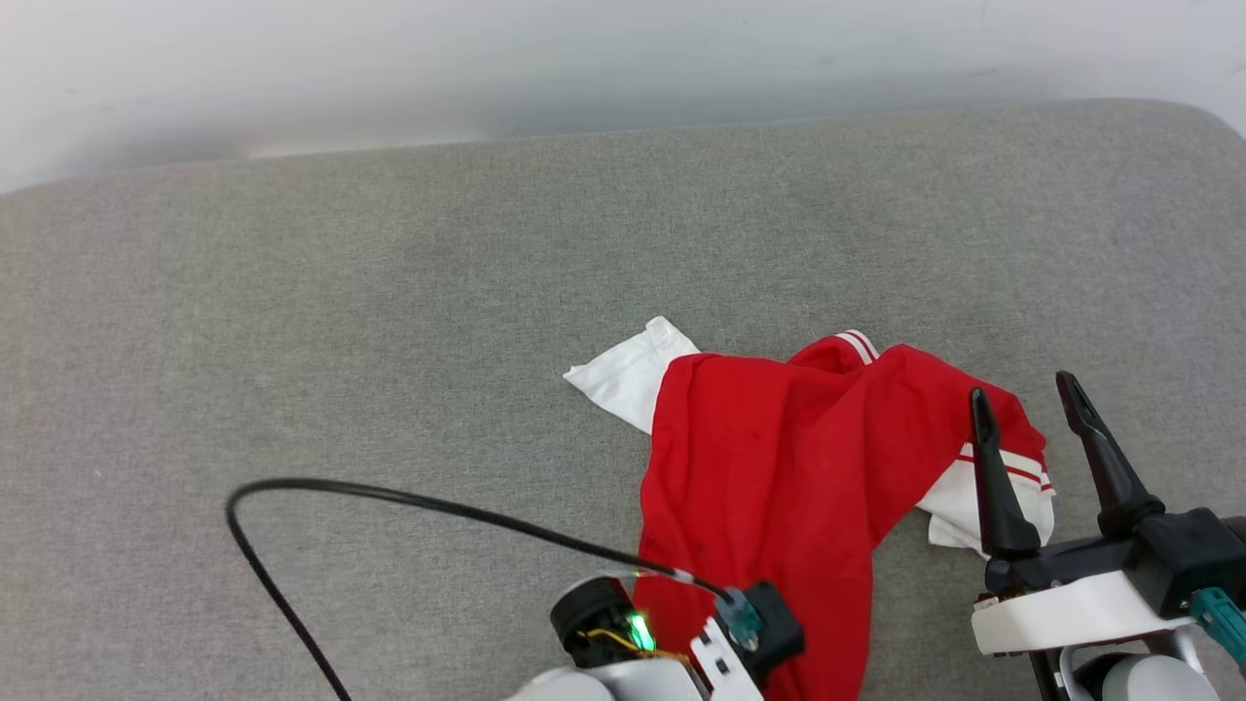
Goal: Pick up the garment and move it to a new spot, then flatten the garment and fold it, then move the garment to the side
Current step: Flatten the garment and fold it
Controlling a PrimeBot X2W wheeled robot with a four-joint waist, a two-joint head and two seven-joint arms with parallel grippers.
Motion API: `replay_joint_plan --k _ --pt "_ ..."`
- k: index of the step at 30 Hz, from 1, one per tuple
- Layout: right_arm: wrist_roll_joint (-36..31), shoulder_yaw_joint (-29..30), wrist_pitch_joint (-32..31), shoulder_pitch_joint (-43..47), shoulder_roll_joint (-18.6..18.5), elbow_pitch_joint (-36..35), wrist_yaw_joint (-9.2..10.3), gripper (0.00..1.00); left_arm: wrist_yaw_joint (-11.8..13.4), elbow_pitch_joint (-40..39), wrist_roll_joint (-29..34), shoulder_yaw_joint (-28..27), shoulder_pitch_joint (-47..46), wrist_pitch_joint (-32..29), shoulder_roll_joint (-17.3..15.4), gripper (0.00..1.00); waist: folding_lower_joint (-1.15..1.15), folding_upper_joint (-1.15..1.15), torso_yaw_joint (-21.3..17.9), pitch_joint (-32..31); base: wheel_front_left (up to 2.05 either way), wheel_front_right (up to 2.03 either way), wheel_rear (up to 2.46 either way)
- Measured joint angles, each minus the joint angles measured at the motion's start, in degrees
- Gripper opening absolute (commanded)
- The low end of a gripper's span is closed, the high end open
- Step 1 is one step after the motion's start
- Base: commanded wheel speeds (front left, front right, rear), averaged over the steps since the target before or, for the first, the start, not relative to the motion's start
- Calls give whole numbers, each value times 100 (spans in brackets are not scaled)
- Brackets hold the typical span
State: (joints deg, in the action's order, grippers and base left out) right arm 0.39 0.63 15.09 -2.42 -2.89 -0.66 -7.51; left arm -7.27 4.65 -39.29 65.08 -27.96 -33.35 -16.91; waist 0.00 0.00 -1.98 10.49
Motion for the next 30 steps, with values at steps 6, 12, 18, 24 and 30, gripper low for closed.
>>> replay_joint_plan --k 6,12,18,24,30 --pt "5 66 0 41 1 29 0 100 209 23 -71 -577 -1 888 -34 100 0 0 40 -168 0 0 0" --pt "15 108 0 107 0 -15 0 100 738 -253 -67 -1485 53 1918 -314 100 0 0 146 -410 0 0 0" --pt "53 115 1 123 0 -119 0 100 1412 -455 116 -2570 179 3284 -687 100 0 0 271 -543 0 0 0" --pt "68 77 0 134 0 -170 0 100 1760 -527 132 -3233 713 4296 -1004 100 0 0 315 -593 0 0 0" --pt "118 -30 0 135 1 -216 0 100 2011 -568 182 -3584 1335 4695 -1185 100 0 0 252 -571 0 0 0"
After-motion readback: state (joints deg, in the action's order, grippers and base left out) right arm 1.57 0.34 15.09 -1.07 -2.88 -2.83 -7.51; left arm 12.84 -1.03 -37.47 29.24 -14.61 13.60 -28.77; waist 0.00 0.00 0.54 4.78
